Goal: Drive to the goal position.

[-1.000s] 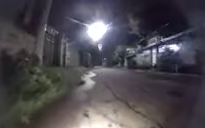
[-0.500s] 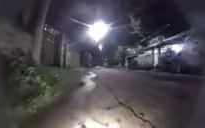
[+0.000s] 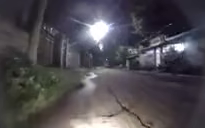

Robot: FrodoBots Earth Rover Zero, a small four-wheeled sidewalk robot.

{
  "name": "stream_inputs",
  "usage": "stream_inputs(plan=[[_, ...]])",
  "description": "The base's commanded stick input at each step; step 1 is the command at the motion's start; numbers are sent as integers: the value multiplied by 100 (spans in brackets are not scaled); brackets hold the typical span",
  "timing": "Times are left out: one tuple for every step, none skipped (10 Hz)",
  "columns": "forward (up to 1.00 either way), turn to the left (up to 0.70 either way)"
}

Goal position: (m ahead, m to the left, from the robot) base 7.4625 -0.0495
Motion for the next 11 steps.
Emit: stream_inputs(plan=[[50,-36],[50,-13],[50,0],[50,0],[50,0],[50,0],[50,0],[50,0],[50,0],[50,0],[50,0]])
